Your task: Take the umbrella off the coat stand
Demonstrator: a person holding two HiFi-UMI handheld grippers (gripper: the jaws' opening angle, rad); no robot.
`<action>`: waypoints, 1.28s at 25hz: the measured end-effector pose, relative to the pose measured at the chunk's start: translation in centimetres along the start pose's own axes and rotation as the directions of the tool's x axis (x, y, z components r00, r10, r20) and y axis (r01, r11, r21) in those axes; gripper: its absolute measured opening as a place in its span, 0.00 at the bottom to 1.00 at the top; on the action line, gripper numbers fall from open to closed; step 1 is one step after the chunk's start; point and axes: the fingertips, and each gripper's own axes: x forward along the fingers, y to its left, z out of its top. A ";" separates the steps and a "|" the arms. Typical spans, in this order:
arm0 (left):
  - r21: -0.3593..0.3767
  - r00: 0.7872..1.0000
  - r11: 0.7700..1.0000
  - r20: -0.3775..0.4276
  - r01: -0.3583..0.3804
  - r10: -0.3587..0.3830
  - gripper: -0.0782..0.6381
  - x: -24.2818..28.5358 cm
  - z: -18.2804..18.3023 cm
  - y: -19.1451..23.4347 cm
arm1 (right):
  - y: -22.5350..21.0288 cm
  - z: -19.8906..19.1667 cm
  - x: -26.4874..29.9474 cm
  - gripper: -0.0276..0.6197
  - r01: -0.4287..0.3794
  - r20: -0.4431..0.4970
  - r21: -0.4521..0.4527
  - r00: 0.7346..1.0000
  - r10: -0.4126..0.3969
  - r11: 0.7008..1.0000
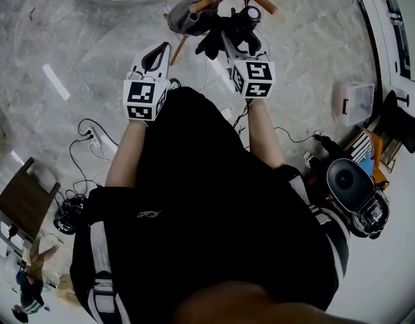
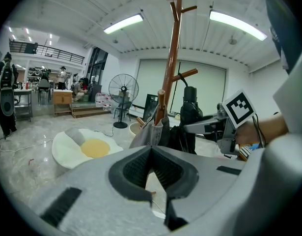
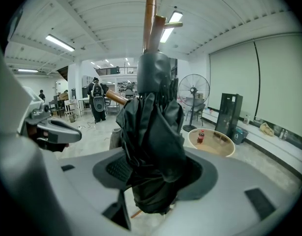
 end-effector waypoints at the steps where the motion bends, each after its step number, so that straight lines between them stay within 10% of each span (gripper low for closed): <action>1: 0.002 1.000 1.000 0.001 0.003 -0.003 0.11 0.0 0.0 -0.1 | 0.0 0.0 -0.2 0.43 0.002 0.003 0.000 1.000 -0.002 1.000; 32: 0.012 1.000 1.000 -0.018 0.016 -0.016 0.11 -3.7 0.1 -0.8 | 0.3 2.8 -5.4 0.42 0.056 0.073 0.088 0.995 -0.063 0.995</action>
